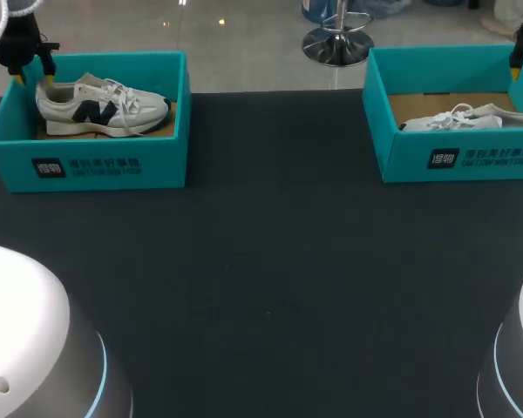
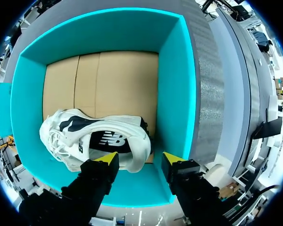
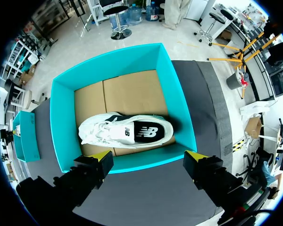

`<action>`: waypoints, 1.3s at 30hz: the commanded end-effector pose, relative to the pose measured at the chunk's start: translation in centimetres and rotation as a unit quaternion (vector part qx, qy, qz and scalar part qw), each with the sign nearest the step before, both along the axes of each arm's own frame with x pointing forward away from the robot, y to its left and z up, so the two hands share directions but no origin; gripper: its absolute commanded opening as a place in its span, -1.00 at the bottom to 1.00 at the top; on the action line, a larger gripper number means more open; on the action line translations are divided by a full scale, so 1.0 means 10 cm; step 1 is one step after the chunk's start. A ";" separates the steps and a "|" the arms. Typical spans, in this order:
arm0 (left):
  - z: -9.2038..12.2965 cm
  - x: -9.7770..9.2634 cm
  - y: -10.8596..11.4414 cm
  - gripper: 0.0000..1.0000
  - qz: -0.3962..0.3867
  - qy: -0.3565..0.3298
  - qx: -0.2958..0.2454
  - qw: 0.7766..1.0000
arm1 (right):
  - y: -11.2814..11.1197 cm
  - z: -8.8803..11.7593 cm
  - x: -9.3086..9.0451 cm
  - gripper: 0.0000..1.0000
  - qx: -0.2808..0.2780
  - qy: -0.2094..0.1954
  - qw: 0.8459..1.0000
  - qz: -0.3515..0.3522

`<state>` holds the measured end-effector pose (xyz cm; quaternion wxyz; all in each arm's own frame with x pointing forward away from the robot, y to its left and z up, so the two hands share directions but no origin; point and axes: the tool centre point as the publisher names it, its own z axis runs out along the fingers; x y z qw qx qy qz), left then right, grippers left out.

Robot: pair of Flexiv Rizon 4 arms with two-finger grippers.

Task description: Take the shoe out of the shoebox, open the shoe tongue, remove and reinsert the insole, then place the shoe into the shoebox

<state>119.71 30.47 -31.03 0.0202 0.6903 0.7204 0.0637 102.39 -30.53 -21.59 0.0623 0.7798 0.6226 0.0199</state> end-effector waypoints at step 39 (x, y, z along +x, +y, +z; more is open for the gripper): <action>-0.61 0.07 -0.01 0.45 -0.042 0.044 -0.012 0.998 | 0.00 0.00 0.00 1.00 0.000 -0.001 1.000 0.000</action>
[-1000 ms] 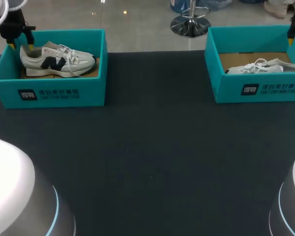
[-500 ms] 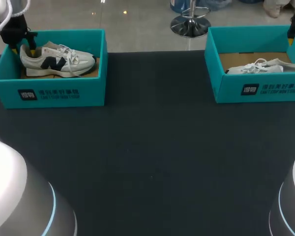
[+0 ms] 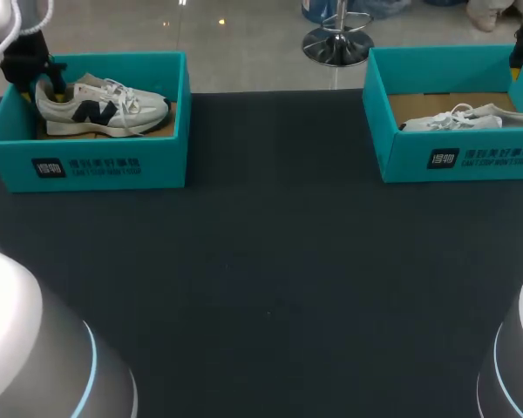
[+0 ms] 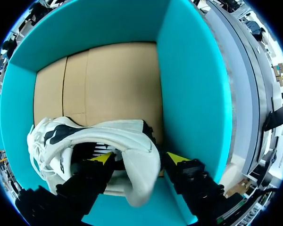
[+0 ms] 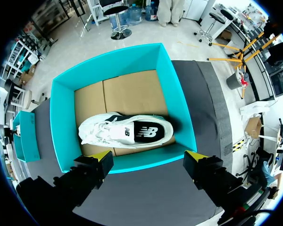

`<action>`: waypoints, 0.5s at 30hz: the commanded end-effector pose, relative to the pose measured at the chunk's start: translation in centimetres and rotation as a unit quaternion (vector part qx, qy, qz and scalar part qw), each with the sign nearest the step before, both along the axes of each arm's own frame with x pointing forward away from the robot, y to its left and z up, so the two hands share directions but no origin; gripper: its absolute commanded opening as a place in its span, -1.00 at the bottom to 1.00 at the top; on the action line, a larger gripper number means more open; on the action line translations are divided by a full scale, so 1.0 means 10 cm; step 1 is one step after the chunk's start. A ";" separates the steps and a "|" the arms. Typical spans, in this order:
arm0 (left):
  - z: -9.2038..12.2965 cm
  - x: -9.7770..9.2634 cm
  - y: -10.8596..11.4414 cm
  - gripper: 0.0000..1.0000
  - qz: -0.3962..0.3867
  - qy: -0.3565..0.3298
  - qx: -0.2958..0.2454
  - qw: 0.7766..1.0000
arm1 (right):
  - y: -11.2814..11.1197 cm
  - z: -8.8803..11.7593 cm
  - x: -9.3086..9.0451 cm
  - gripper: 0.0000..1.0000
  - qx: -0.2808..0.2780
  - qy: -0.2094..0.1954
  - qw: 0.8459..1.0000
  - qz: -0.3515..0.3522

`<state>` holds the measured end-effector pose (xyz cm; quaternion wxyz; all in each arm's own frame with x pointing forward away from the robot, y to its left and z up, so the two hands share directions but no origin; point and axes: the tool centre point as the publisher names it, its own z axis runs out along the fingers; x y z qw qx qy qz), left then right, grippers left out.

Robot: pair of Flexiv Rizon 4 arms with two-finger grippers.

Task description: Take the shoe out of the shoebox, open the shoe tongue, remove and reinsert the insole, then place the shoe into the shoebox

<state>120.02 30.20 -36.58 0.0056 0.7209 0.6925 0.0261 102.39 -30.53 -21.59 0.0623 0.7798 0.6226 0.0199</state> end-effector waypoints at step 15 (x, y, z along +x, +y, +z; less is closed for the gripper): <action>-0.11 0.02 0.03 0.32 0.003 0.012 0.011 1.000 | 0.00 0.00 0.00 1.00 0.000 -0.001 1.000 0.000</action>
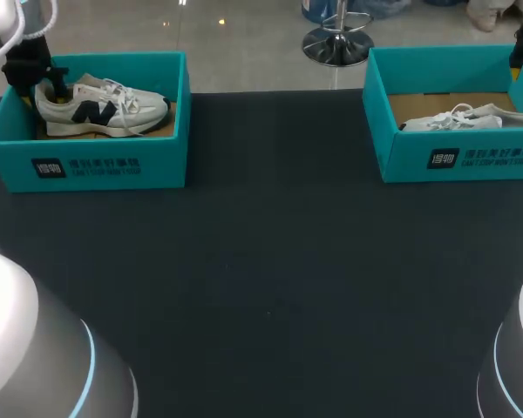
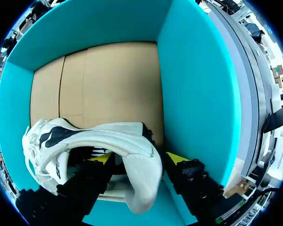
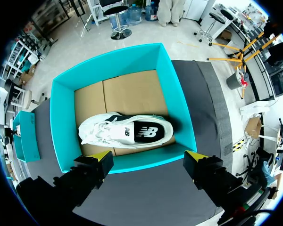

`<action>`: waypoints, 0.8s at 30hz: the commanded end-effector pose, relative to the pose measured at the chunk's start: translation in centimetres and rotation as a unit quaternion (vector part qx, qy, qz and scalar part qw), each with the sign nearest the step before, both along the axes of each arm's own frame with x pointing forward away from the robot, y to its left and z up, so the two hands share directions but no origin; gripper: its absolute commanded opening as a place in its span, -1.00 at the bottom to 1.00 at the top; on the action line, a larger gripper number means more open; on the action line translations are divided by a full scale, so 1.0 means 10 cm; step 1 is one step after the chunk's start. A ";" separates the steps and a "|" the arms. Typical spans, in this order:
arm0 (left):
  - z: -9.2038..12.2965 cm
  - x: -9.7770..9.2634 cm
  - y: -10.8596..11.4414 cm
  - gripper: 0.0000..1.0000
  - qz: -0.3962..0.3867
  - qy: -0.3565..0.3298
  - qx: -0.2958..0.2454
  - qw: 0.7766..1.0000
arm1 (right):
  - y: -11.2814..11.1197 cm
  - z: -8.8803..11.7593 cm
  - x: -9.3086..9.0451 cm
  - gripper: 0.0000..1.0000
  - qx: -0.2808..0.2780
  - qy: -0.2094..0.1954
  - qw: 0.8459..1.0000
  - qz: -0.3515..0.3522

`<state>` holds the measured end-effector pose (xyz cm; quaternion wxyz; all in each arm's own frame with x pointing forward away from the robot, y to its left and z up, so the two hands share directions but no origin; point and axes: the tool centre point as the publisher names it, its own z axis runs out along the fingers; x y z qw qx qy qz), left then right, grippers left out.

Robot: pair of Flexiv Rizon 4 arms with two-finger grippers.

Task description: Take the shoe out of the shoebox, open the shoe tongue, remove and reinsert the insole, then place the shoe into the shoebox

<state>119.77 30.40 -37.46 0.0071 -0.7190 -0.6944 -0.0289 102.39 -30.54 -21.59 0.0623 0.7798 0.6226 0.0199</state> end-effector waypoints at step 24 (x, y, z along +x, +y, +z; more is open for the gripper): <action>0.09 0.08 0.10 -0.29 0.005 -0.001 0.009 1.000 | 0.00 0.00 0.00 1.00 0.000 -0.001 1.000 0.000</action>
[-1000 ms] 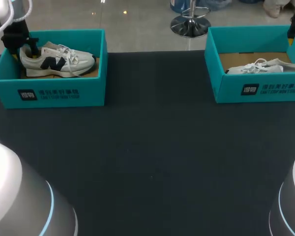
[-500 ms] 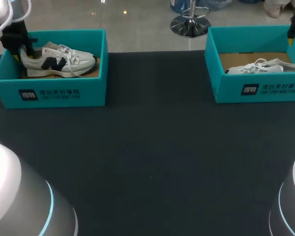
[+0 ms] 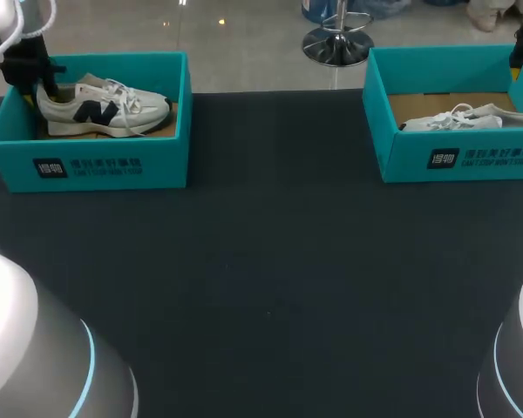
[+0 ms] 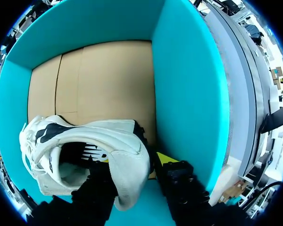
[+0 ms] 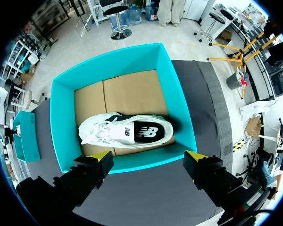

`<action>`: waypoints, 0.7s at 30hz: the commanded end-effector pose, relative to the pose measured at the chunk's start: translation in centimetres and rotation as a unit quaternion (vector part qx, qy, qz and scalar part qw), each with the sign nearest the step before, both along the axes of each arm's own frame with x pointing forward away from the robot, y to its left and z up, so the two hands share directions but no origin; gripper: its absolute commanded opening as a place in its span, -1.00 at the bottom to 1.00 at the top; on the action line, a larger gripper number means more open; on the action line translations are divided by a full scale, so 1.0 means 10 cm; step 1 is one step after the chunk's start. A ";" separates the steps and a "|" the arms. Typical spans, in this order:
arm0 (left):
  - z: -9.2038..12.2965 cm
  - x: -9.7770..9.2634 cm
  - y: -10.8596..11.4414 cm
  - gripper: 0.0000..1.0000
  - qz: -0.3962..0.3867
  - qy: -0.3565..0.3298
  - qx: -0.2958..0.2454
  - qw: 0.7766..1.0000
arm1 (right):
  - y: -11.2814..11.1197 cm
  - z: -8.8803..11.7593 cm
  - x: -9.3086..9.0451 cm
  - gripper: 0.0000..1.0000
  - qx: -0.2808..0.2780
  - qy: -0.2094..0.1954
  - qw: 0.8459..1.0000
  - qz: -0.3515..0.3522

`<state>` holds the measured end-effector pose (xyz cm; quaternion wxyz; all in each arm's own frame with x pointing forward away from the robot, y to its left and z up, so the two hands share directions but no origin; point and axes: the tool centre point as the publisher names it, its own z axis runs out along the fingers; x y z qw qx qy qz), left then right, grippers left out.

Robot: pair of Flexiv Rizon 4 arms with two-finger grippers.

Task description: Take the shoe out of the shoebox, open the shoe tongue, remove and reinsert the insole, then place the shoe into the shoebox

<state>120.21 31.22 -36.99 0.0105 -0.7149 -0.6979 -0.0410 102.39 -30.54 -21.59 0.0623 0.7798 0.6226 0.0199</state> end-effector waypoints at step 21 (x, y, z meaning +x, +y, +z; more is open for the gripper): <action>0.42 -0.04 0.02 -1.00 -0.003 0.021 -0.003 1.000 | 0.00 0.00 0.00 1.00 0.000 -0.001 1.000 0.000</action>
